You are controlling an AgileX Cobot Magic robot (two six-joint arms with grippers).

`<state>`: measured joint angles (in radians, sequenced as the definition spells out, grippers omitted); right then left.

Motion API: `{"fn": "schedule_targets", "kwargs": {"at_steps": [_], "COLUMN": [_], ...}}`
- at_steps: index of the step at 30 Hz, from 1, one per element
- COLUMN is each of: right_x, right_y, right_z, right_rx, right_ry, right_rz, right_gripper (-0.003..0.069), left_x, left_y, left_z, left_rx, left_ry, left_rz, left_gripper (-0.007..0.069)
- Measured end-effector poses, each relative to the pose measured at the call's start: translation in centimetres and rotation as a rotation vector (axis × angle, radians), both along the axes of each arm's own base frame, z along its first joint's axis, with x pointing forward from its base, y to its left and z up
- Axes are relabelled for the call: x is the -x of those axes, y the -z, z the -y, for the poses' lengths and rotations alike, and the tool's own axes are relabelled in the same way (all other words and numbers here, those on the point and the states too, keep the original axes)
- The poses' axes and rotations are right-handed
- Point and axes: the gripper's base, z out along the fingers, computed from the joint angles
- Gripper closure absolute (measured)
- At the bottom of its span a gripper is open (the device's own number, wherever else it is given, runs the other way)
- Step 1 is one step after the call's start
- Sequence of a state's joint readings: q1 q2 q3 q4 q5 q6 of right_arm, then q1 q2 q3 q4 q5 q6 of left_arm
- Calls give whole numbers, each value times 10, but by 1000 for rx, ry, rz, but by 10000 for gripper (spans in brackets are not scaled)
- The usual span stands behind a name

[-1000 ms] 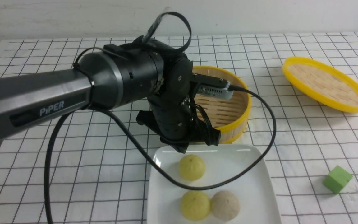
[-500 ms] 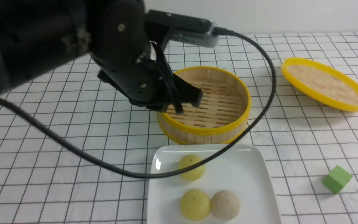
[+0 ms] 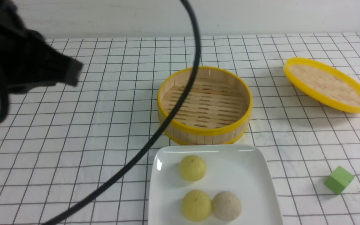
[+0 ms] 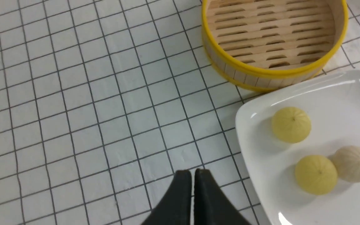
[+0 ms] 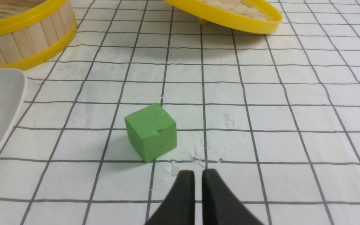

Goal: Put the steamed buns into the plate on the white-black tablecloth.

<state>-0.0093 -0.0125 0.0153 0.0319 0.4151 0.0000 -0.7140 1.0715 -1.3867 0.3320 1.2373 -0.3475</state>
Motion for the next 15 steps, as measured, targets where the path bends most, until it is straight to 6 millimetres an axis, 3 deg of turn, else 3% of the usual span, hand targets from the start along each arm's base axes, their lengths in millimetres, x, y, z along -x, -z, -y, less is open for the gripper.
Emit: {"fn": "schedule_targets", "kwargs": {"at_steps": [4, 8, 10, 11, 15], "right_x": [0, 0, 0, 0, 0], "right_y": [0, 0, 0, 0, 0], "right_z": [1, 1, 1, 1, 1], "right_rx": [0, 0, 0, 0, 0], "right_ry": [10, 11, 12, 12, 12], "right_rz": [0, 0, 0, 0, 0], "right_gripper": [589, 583, 582, 580, 576], "left_x": [27, 56, 61, 69, 80], "left_y": [17, 56, 70, 88, 126], "left_z": [-24, -46, -47, -50, -51], "left_rx": [37, 120, 151, 216, 375], "left_ry": [-39, -63, -53, -40, -25], "left_rz": [-11, -9, -10, -9, 24], "left_gripper": [582, 580, 581, 587, 606]}}
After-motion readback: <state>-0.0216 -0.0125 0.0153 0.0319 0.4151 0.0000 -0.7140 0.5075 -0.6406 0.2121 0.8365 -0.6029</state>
